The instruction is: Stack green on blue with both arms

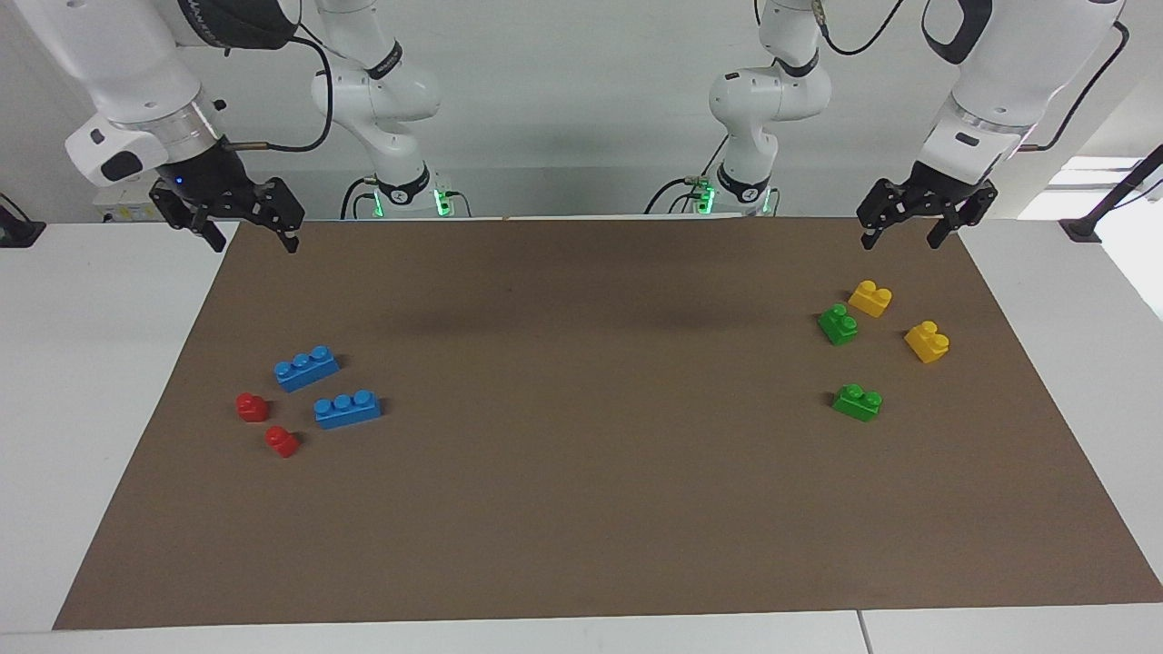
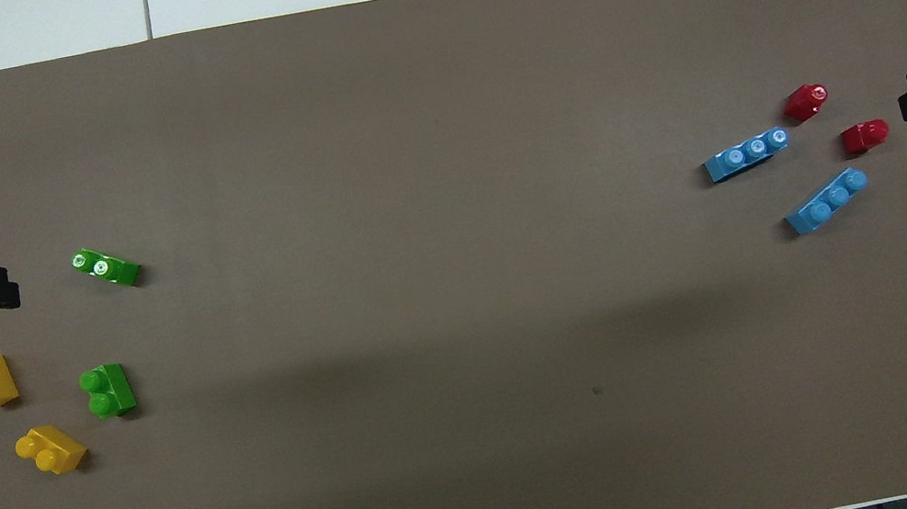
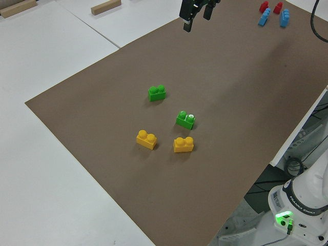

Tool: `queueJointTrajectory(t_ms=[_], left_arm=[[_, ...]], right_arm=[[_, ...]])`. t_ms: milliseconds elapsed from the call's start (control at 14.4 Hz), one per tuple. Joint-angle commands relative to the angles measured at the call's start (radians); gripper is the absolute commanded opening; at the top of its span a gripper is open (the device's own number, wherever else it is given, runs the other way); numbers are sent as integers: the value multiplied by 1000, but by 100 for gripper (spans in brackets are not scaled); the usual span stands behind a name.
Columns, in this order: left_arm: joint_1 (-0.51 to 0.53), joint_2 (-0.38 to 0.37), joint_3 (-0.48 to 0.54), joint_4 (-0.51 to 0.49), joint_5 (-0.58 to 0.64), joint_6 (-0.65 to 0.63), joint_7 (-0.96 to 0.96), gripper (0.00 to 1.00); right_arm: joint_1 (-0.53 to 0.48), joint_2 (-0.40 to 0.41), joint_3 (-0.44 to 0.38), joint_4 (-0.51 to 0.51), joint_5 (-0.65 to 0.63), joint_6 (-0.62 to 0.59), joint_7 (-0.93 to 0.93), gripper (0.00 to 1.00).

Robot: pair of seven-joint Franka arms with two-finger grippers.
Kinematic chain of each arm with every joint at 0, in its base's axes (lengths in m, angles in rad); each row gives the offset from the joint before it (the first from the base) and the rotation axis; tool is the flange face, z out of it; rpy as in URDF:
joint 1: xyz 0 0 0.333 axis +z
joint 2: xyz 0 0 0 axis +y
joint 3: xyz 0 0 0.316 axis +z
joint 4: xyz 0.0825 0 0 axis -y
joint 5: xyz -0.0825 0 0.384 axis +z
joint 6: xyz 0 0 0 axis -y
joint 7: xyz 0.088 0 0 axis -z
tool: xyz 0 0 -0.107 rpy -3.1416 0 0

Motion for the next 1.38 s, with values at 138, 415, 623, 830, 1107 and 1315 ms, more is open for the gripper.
queueJointTrajectory(t_ms=[138,415,623,830,1107,1315], left_arm=[[-11,-25,9,-31,-10,18,1,100],[-11,-25,9,-31,-11,15,-2,100],[-8,-29,9,-34,-11,4,-11,100],[-8,-40,9,-60,-11,4,-116,100],[-10,-65,9,-115,-11,35,-322,100],[-7,-91,9,-195,-13,97,-469,100]], right_arm=[[-7,-21,2,-26,-7,3,6,100],[-7,-21,2,-26,-7,3,-2,100],[-13,-19,-1,-24,-7,28,-4,100],[-36,-19,1,-26,-4,34,-7,100],[-36,-19,1,-26,-1,39,27,100],[-36,-18,1,-27,-1,48,125,100]])
